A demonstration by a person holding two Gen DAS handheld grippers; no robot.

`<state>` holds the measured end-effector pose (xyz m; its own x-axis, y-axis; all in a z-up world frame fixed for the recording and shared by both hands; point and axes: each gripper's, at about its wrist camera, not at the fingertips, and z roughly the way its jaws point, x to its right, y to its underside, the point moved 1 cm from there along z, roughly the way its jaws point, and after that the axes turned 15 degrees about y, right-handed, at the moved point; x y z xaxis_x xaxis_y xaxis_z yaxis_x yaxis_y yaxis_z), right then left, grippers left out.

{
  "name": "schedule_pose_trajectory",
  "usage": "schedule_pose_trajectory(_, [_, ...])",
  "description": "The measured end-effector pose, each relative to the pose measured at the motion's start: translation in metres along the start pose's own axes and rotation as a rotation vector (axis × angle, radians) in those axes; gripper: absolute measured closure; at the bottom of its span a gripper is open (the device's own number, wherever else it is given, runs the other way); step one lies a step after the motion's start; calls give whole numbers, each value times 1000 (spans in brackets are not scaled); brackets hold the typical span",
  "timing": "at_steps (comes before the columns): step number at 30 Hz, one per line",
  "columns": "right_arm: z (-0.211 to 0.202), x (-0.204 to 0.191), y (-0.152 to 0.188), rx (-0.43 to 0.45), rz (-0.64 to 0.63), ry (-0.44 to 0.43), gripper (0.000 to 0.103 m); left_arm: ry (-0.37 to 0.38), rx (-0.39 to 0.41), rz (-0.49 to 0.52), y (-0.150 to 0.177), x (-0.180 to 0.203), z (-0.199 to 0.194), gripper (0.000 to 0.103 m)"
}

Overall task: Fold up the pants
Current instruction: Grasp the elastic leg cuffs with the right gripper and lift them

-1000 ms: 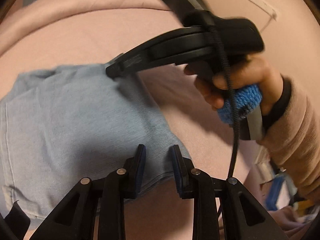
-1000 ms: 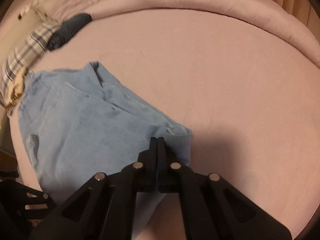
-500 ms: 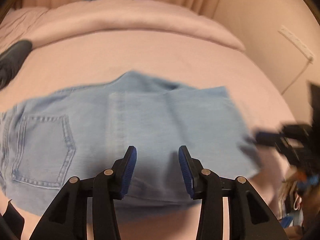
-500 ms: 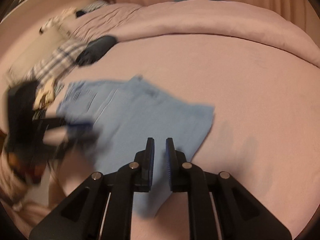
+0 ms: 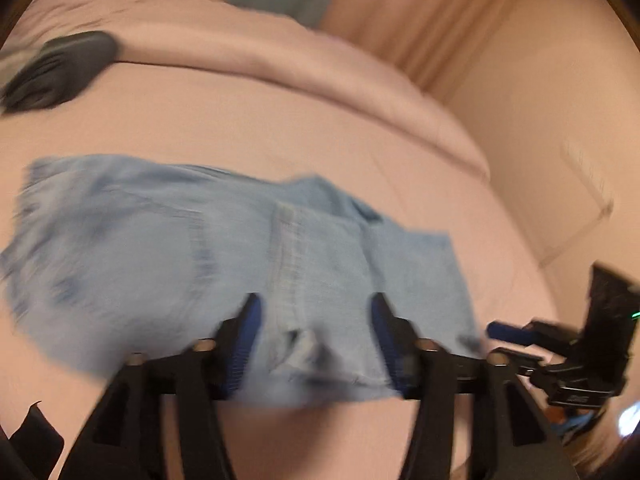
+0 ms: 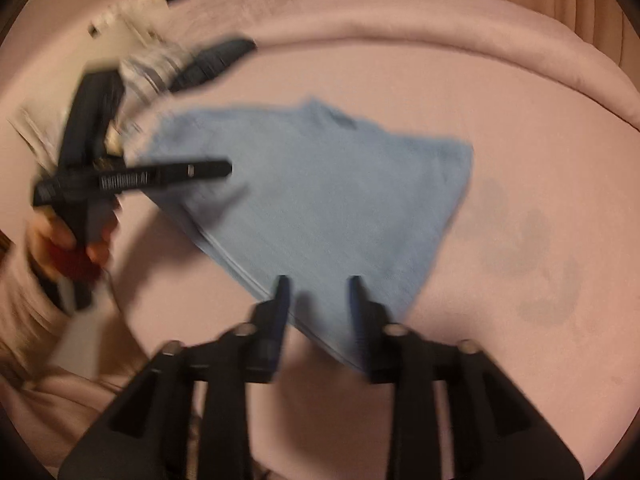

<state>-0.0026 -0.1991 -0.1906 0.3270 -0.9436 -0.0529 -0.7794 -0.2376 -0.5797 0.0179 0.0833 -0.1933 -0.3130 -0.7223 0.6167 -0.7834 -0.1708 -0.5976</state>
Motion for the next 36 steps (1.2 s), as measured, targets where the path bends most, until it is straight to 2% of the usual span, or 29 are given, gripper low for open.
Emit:
schedule_pose_trajectory(1, [0, -3, -3, 6, 3, -13, 60, 1, 48, -34, 2, -9, -17, 31])
schedule_pose_trajectory(5, [14, -26, -15, -13, -33, -28, 60, 3, 207, -221, 15, -62, -77, 30])
schedule_pose_trajectory(6, [21, -35, -19, -24, -44, -39, 60, 1, 240, -271, 20, -76, -87, 27])
schedule_pose_trajectory(7, [26, -41, -22, -29, -48, -50, 60, -12, 269, -328, 25, -78, -88, 25])
schedule_pose_trajectory(8, [28, -47, -26, -33, -52, -67, 60, -24, 294, -409, 33, -96, -95, 25])
schedule_pose_trajectory(11, [34, -68, -34, -39, -77, -112, 60, 44, 326, -533, 47, -124, -92, 25])
schedule_pose_trajectory(13, [35, -84, -38, -41, -104, -127, 60, 65, 332, -572, 48, -137, -83, 25])
schedule_pose_trajectory(16, [36, -102, -43, -41, -134, -139, 60, 67, 356, -564, 37, -143, -76, 24])
schedule_pose_trajectory(23, [39, -109, -51, -41, -143, -107, 60, 53, 331, -546, 4, -147, -48, 24])
schedule_pose_trajectory(24, [39, -107, -51, -42, -136, -99, 60, 52, 334, -555, 2, -149, -46, 33])
schedule_pose_trajectory(25, [40, -105, -52, -43, -130, -94, 60, 39, 327, -575, 2, -152, -44, 58])
schedule_pose_trajectory(26, [40, -103, -52, -45, -125, -89, 60, 24, 307, -598, 4, -158, -41, 73])
schedule_pose_trajectory(27, [42, -101, -52, -47, -121, -83, 60, 38, 303, -624, 6, -164, -38, 79])
schedule_pose_trajectory(29, [46, -101, -53, -50, -120, -75, 62, 48, 317, -623, 10, -162, -44, 82])
schedule_pose_trajectory(31, [52, -102, -54, -56, -118, -66, 69, 0, 310, -560, 4, -148, -47, 86])
schedule_pose_trajectory(33, [60, -104, -56, -63, -115, -68, 81, -28, 318, -479, -5, -129, -51, 86])
schedule_pose_trajectory(35, [76, -110, -58, -86, -113, -71, 84, -51, 319, -369, -20, -101, -53, 86])
schedule_pose_trajectory(36, [92, -116, -56, -130, -115, -59, 86, -59, 305, -311, -28, -87, -50, 87])
